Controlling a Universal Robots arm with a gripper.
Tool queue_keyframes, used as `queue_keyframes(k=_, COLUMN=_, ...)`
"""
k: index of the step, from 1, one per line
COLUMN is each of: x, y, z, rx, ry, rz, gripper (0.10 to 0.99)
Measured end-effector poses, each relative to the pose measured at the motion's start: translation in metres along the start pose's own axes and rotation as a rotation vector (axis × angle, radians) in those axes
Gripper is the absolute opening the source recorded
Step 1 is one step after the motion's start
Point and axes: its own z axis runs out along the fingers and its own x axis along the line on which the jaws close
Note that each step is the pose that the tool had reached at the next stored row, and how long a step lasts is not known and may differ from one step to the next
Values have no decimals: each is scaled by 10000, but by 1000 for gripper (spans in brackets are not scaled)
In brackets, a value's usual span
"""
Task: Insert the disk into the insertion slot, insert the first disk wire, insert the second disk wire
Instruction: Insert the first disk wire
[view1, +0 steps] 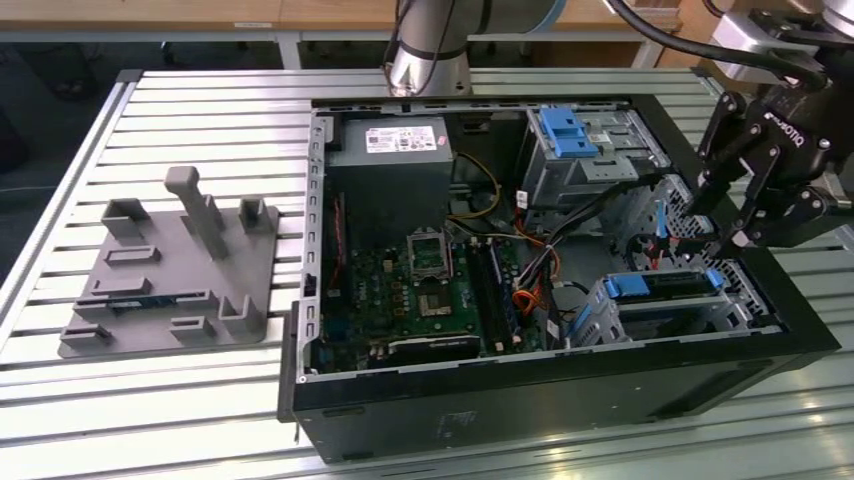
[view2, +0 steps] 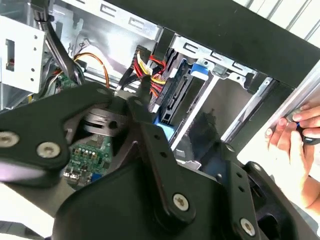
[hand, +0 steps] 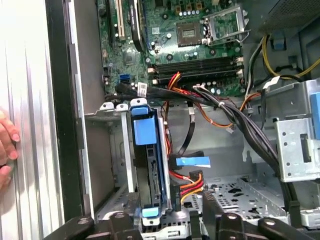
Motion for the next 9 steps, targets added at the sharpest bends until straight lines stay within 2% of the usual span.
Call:
queue_keyframes(k=1, x=-1, y=0, z=12, rx=2, ry=30, rz=1, gripper=604)
queue_keyframes(k=2, x=-2, y=0, z=20, rx=6, ry=60, rz=2, gripper=537)
queue_keyframes(k=3, x=-2, y=0, z=24, rx=8, ry=75, rz=3, gripper=537)
queue_keyframes(k=4, x=-3, y=0, z=27, rx=8, ry=77, rz=1, gripper=471)
queue_keyframes(k=9, x=-31, y=5, z=47, rx=18, ry=80, rz=-28, gripper=471)
